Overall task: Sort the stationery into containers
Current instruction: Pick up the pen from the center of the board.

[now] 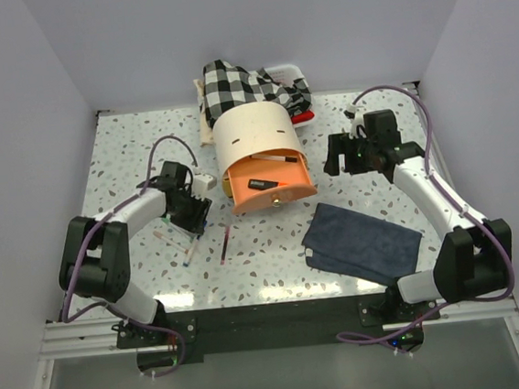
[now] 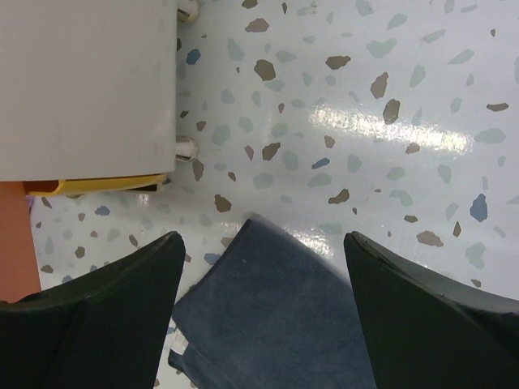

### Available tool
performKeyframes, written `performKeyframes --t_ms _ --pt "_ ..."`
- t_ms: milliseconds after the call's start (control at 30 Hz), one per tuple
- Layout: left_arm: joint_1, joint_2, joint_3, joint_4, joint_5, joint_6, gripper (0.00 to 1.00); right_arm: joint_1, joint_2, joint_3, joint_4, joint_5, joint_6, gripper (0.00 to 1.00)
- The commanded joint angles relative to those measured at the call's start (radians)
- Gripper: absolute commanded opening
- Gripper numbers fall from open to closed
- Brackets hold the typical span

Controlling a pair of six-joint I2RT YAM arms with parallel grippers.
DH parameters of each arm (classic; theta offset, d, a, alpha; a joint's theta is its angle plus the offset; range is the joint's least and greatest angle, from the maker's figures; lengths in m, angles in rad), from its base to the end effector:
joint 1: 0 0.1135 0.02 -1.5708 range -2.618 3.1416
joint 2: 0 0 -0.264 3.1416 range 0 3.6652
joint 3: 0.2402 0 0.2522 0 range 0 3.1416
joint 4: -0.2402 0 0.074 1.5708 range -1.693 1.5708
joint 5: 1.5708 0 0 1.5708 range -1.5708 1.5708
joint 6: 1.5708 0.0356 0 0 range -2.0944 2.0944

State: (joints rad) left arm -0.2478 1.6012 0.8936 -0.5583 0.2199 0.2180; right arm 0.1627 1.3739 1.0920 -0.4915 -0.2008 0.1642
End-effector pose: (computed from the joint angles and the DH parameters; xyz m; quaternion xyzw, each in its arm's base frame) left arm 0.2752 -0.0776 0.1600 0.2430 0.9521 -0.1107 0.1493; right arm 0.2932 0.0553 0.2858 -0.0382 0.9170 0.1540 0.3661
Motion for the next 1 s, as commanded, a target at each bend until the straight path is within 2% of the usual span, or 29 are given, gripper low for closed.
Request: performKeyframes --t_ms 0,200,300,333,367,433,533,700,833,900,933,967 --pt "-0.016 0.019 0.03 0.034 -0.03 -0.029 0.47 -0.002 -0.042 -0.007 0.031 0.001 0.008 0.84" --pt "-0.015 0.065 0.042 0.047 -0.088 -0.035 0.24 -0.003 -0.056 -0.017 0.034 0.006 0.008 0.84" --pt "-0.015 0.078 0.048 0.054 -0.102 -0.04 0.11 -0.002 -0.061 -0.015 0.031 0.009 0.001 0.84" --pt "-0.015 0.078 0.053 0.052 -0.102 -0.04 0.02 -0.002 -0.064 -0.015 0.03 0.009 0.0 0.84" --pt "-0.013 0.074 0.057 0.044 -0.093 -0.037 0.0 -0.002 -0.064 -0.015 0.03 0.012 0.0 0.84" --pt "-0.007 0.031 0.068 0.022 -0.087 -0.032 0.0 -0.003 -0.068 -0.011 0.028 0.015 -0.002 0.84" --pt "0.022 -0.036 0.14 -0.047 0.001 -0.008 0.0 -0.002 -0.072 -0.004 0.031 0.015 -0.003 0.84" --pt "0.036 -0.096 0.417 -0.222 0.093 0.017 0.0 -0.002 -0.062 0.009 0.036 0.012 -0.005 0.84" --pt "0.039 -0.118 0.701 -0.291 0.088 0.043 0.0 -0.002 -0.05 0.019 0.048 0.006 -0.009 0.84" --pt "0.039 -0.118 0.781 -0.29 0.114 0.053 0.0 -0.002 -0.047 0.017 0.064 0.001 -0.003 0.84" --pt "0.039 -0.113 0.845 -0.288 0.145 0.081 0.0 -0.003 -0.047 0.013 0.068 0.001 0.0 0.84" --pt "0.039 -0.112 0.872 -0.287 0.236 0.101 0.0 -0.002 -0.052 0.008 0.077 0.0 0.006 0.84"
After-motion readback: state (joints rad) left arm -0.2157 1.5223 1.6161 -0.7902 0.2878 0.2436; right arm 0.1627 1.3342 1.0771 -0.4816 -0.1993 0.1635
